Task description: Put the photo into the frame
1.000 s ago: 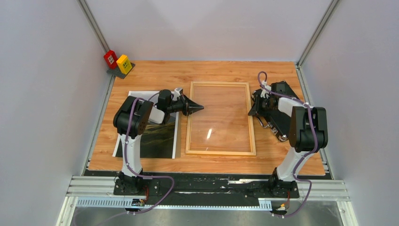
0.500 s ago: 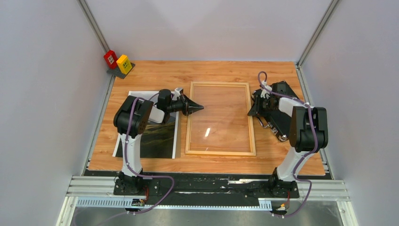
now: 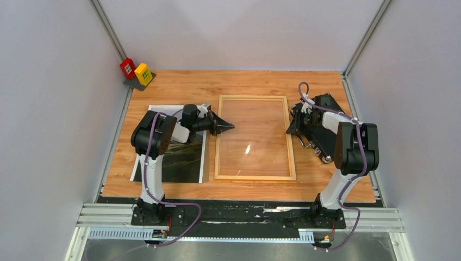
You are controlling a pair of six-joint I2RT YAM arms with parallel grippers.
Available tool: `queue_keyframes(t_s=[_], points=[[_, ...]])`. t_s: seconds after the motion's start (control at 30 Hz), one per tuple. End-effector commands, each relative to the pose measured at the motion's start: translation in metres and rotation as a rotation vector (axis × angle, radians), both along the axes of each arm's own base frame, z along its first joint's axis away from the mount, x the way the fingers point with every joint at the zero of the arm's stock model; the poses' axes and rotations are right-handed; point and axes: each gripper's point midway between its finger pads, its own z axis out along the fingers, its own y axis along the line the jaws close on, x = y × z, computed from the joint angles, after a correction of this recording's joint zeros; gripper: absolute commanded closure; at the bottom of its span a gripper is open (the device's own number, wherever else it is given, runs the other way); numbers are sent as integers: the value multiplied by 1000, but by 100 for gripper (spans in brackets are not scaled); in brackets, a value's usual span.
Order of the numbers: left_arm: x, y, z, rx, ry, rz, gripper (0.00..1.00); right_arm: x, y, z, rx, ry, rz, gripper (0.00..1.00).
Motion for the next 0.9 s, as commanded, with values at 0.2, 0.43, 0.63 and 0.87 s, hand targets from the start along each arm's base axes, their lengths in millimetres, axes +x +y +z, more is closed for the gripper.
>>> queue_keyframes(t_s=[0.2, 0.43, 0.63, 0.87], points=[[-9, -3, 9, 0, -47, -39, 100, 2, -8, -17, -1, 19, 10, 77], [-6, 2, 5, 62, -77, -40, 100, 1, -9, -19, -3, 25, 4, 78], [-4, 5, 7, 87, -103, -38, 100, 1, -9, -20, -6, 29, 1, 79], [-2, 5, 9, 88, -125, -31, 100, 0, -9, -22, 0, 35, 1, 79]])
